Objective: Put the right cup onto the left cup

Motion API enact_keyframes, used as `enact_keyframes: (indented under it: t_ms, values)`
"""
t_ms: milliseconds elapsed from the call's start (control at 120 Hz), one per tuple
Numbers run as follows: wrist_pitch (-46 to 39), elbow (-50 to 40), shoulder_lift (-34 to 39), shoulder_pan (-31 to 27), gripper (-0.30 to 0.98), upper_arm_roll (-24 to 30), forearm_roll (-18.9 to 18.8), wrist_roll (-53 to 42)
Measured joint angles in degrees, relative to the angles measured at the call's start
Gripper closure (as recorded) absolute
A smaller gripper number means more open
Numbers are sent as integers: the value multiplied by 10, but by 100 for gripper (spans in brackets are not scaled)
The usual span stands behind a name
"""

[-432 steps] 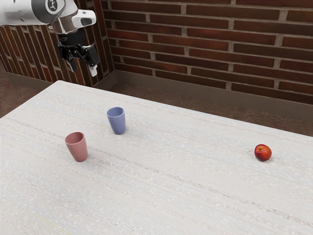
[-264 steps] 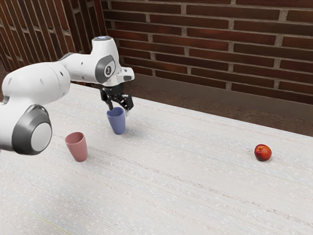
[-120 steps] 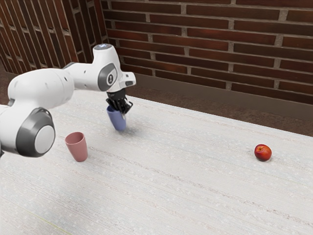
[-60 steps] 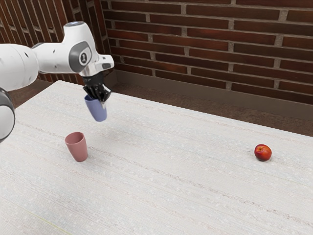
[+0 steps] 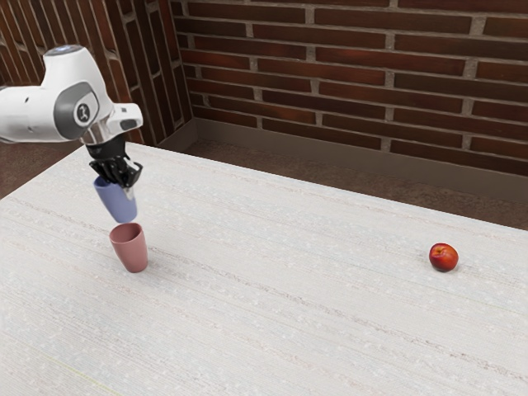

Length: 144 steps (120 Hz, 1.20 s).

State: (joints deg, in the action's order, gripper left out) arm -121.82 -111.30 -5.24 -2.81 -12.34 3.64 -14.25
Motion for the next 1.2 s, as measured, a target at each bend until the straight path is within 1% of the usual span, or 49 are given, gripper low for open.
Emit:
enact_keyframes:
  t_ms: [100,367,500,733,1100,1158,1200]
  values:
    - [-28,-24,11,-2,78,-1,-6,-1]
    - [-85,-60,6,-6,78,-1,-11,-7]
    - [-98,-63,-1,-4,78,-1,-11,-13]
    - [-108,-94,19,-5,78,-2,-12,-22]
    - [-128,-89,-18,-4,78,-2,-11,-30]
    - [-133,-89,-23,-4,75,-1,-10,-32]
    - [-136,-89,-24,-4,66,-1,-8,-34]
